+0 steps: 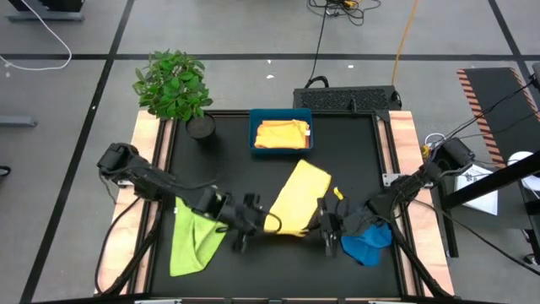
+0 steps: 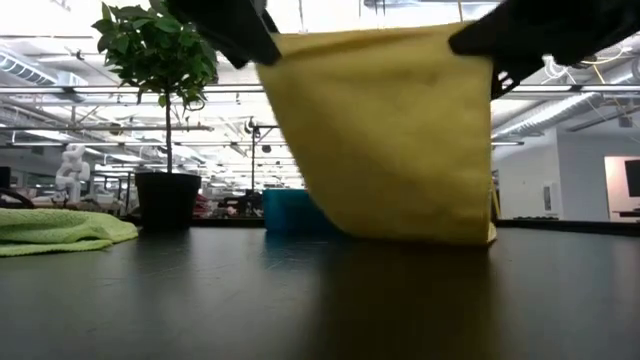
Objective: Fold microfiber towels
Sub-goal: Fold the yellow microfiber towel
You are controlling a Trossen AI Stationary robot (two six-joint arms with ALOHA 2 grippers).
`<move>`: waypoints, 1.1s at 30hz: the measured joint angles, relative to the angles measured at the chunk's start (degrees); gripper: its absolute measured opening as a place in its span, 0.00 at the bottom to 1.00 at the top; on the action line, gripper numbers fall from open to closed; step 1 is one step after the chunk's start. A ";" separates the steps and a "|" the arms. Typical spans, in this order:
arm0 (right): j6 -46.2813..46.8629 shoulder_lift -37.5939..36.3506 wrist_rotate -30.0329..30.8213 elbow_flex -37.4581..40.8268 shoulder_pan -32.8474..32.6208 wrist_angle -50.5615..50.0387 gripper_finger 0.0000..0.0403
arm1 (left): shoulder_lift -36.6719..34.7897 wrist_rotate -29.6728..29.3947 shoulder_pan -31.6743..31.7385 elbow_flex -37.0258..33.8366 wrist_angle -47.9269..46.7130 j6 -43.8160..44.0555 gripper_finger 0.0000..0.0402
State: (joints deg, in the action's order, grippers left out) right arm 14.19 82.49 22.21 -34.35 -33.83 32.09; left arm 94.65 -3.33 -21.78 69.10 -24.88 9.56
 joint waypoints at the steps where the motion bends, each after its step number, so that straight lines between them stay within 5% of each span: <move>1: 0.15 1.23 -0.10 -1.20 -0.71 -0.36 0.00 | 0.00 -0.01 -1.10 0.00 0.08 1.51 0.01; 8: -0.51 6.99 -2.42 -7.65 -5.19 -3.06 0.00 | 0.04 -0.15 -7.75 -0.04 7.07 4.87 0.01; 13: -0.93 5.78 6.87 -7.59 -6.90 -5.81 0.00 | 0.04 -0.31 -7.53 -0.09 7.82 -0.68 0.02; 25: 11.27 3.20 20.31 -7.00 -4.99 -25.42 0.00 | 0.41 0.37 9.51 -0.11 2.61 -11.40 0.01; 33: 19.92 3.18 18.69 -1.03 2.01 -25.90 0.00 | 4.31 5.27 18.07 -0.11 2.78 -15.38 0.01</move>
State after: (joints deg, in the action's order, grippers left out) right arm 34.11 85.66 40.91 -35.38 -31.83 6.19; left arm 98.96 1.93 -3.71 68.99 -22.10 -5.81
